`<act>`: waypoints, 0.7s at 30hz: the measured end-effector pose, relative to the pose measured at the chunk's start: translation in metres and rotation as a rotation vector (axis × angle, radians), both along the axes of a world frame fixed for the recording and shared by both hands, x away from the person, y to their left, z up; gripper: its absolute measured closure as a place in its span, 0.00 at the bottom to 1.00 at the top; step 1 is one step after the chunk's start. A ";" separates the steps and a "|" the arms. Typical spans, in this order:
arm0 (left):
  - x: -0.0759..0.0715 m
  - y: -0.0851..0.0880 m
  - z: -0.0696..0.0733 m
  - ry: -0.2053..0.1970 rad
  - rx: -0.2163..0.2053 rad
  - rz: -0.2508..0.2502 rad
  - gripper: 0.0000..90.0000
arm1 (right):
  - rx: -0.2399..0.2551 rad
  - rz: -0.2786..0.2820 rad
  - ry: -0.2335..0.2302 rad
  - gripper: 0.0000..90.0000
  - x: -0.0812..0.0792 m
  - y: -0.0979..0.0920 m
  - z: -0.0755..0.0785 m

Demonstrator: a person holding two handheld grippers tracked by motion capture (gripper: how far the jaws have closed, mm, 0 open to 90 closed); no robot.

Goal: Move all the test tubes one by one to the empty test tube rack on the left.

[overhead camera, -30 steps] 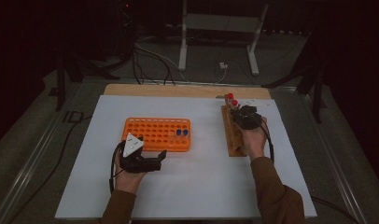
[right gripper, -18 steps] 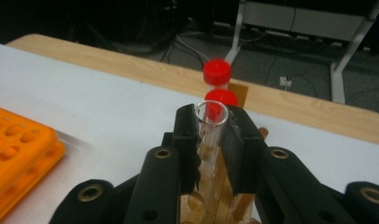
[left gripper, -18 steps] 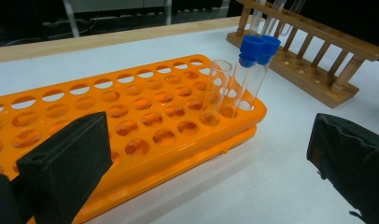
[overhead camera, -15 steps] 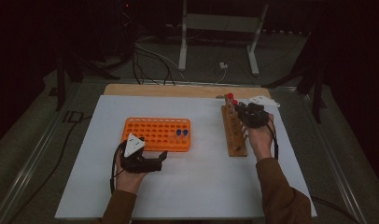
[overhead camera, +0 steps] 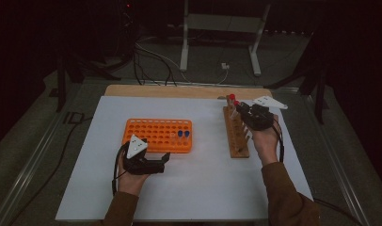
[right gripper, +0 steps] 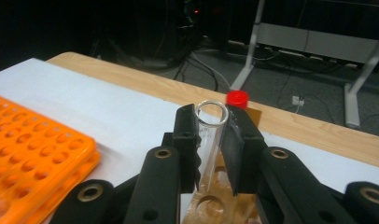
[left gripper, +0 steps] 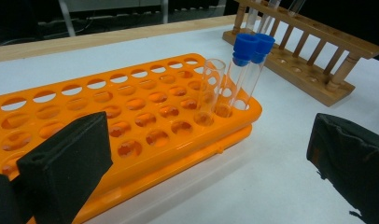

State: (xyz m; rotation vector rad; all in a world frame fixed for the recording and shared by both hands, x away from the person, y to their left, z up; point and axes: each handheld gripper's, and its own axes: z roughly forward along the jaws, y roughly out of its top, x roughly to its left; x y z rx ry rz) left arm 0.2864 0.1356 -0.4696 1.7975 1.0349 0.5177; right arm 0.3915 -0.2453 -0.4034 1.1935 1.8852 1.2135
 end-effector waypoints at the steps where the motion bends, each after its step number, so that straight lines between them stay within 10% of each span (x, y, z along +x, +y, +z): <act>1: 0.000 0.000 0.000 0.000 0.000 -0.001 0.00 | -0.002 0.008 0.003 0.85 -0.001 0.002 0.000; 21: 0.000 -0.014 0.003 -0.019 0.009 -0.042 0.02 | 0.015 0.197 0.056 0.85 -0.034 0.042 -0.014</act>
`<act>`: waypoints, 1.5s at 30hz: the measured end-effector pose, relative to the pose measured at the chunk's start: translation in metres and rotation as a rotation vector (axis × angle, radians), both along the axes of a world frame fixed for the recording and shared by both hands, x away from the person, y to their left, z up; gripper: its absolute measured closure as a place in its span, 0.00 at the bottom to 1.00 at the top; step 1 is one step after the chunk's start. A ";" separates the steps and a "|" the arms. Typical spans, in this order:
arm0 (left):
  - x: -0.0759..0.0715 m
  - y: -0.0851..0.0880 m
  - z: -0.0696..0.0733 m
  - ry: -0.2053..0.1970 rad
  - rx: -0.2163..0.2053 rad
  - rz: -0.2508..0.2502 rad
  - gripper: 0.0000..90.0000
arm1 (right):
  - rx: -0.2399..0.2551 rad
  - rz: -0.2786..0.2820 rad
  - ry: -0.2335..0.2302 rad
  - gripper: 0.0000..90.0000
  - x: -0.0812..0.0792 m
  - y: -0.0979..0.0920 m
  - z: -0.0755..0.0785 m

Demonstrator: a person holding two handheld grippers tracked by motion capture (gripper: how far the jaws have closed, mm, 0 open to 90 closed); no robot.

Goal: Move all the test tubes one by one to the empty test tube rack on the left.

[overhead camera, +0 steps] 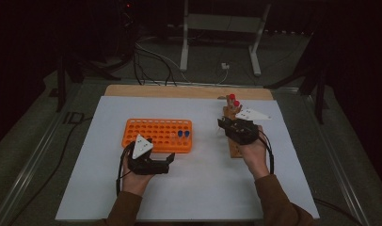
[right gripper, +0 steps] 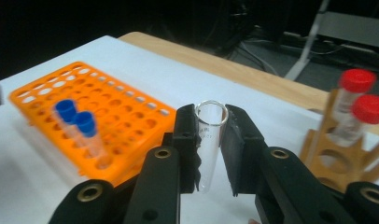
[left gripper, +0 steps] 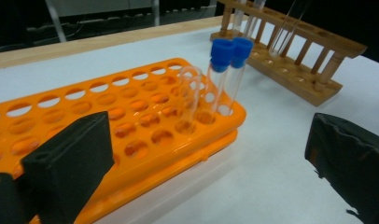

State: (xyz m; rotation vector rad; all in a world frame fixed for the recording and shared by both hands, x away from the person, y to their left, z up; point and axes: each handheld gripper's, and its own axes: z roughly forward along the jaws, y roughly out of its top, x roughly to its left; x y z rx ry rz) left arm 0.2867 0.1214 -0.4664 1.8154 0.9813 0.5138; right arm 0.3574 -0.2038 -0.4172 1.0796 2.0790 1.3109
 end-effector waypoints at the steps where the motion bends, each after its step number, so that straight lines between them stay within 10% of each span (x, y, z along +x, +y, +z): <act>1: 0.000 -0.001 0.001 -0.005 -0.001 -0.003 0.03 | 0.002 0.008 0.006 0.85 -0.002 0.002 0.000; 35: -0.003 -0.070 0.001 -0.057 0.068 -0.148 0.19 | 0.037 0.221 0.098 0.85 -0.050 0.049 -0.013; 45: -0.003 -0.074 0.000 -0.066 0.087 -0.163 0.55 | 0.043 0.257 0.111 0.85 -0.055 0.055 -0.013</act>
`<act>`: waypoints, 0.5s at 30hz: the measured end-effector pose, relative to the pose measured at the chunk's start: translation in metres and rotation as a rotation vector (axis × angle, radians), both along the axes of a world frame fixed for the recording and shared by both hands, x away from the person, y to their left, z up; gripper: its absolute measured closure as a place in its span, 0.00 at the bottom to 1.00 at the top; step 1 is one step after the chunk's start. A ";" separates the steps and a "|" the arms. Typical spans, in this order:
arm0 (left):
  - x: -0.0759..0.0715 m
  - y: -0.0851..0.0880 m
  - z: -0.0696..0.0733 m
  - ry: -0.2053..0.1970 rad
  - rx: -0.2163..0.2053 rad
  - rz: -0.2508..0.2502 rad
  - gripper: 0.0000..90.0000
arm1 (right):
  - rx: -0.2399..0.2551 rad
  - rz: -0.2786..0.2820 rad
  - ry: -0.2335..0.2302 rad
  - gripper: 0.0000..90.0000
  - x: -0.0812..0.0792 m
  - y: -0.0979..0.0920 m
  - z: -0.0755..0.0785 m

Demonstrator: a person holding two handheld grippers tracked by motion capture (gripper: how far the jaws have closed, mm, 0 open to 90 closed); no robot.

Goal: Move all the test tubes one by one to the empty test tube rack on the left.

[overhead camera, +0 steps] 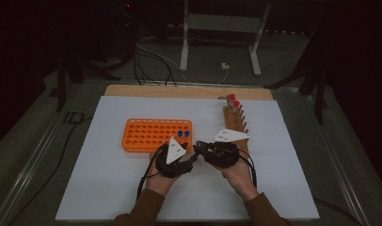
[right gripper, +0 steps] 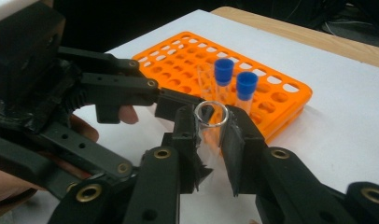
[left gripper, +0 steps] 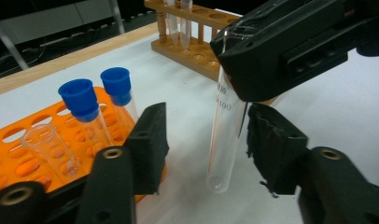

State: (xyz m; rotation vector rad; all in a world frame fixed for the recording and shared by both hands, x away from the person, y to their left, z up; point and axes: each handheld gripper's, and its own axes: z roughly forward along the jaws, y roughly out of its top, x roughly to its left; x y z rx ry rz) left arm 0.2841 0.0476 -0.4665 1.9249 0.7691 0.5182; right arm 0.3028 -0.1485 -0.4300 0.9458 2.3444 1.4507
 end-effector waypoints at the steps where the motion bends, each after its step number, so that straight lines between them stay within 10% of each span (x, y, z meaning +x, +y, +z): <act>1: 0.000 0.000 0.000 0.000 -0.001 -0.006 0.58 | -0.001 0.003 0.000 0.85 0.000 0.001 0.000; 15: -0.002 0.000 0.000 -0.007 -0.004 -0.041 0.77 | 0.000 0.011 0.002 0.85 -0.001 0.003 0.000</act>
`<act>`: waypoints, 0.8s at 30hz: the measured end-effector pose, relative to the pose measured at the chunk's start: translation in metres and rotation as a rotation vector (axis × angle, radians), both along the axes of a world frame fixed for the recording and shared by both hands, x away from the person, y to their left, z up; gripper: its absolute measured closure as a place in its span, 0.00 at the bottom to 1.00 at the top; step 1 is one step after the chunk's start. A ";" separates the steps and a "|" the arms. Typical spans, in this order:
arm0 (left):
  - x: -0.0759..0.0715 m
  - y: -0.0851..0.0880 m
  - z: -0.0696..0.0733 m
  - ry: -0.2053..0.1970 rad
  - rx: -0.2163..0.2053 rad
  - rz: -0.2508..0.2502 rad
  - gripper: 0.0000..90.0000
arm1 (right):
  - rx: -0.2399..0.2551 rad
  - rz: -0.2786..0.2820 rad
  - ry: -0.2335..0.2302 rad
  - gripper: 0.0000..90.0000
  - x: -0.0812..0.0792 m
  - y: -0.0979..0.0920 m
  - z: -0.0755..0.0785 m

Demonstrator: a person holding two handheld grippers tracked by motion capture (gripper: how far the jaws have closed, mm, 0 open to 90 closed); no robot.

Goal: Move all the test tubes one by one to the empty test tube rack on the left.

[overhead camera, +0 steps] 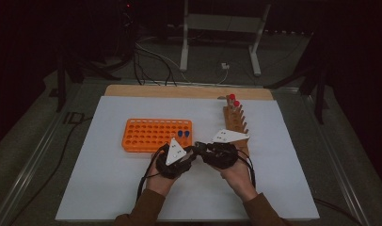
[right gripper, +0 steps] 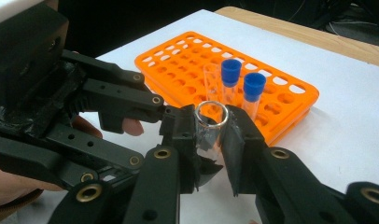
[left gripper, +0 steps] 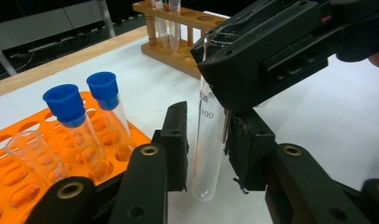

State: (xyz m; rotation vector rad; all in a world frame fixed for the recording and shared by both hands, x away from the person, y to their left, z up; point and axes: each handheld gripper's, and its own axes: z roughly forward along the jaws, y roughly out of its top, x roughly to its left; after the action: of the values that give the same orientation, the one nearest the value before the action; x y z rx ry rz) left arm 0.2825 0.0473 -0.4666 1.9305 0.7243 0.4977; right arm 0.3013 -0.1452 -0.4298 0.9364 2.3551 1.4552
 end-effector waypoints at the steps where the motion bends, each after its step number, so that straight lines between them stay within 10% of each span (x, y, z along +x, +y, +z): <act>1: 0.000 0.000 0.000 -0.001 0.000 -0.001 0.78 | 0.000 0.001 0.000 0.85 0.000 0.000 0.000; 13: 0.000 -0.002 -0.001 0.004 0.000 -0.011 0.84 | 0.001 -0.002 0.001 0.82 0.001 -0.002 -0.001; 24: 0.001 0.011 0.000 0.012 -0.003 0.011 0.84 | 0.043 -0.031 -0.001 0.38 0.004 -0.014 -0.001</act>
State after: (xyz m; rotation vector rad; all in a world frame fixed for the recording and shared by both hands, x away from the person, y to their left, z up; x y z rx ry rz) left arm 0.2835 0.0583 -0.4668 1.9295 0.7431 0.4920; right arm 0.3056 -0.1593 -0.4311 0.9778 2.3070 1.4993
